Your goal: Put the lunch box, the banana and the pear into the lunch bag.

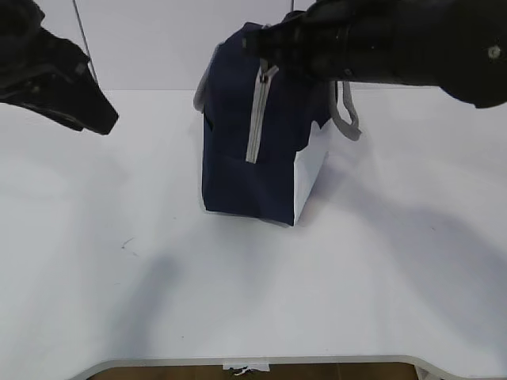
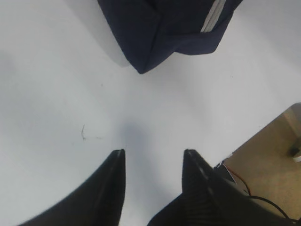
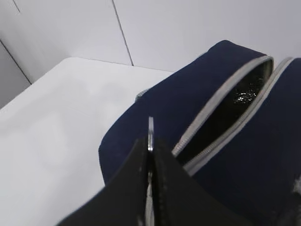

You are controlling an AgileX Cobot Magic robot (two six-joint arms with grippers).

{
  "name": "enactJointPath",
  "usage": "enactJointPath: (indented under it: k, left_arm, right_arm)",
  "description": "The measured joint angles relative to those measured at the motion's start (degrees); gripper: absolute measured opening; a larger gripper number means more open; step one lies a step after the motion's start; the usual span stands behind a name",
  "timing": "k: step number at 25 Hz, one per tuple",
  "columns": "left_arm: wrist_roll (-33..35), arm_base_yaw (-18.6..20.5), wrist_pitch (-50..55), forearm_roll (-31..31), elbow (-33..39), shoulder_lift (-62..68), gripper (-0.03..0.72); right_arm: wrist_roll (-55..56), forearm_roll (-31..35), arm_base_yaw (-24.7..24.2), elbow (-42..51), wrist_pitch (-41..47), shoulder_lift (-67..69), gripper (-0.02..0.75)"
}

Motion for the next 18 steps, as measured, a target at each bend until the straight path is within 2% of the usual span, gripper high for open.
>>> enactJointPath:
  k: [4, 10, 18]
  left_arm:
    - [2.1, -1.2, -4.2, -0.9, 0.0, 1.7, 0.312]
    - [7.0, -2.9, -11.9, -5.1, 0.0, 6.0, 0.405]
    - [12.5, -4.7, -25.3, -9.3, 0.0, 10.9, 0.424]
  right_arm:
    - [0.0, 1.4, 0.0, -1.3, 1.9, 0.0, 0.001]
    - [0.0, 2.8, 0.0, -2.3, 4.5, 0.0, 0.001]
    - [0.0, 12.2, 0.0, -2.8, 5.3, 0.0, 0.001]
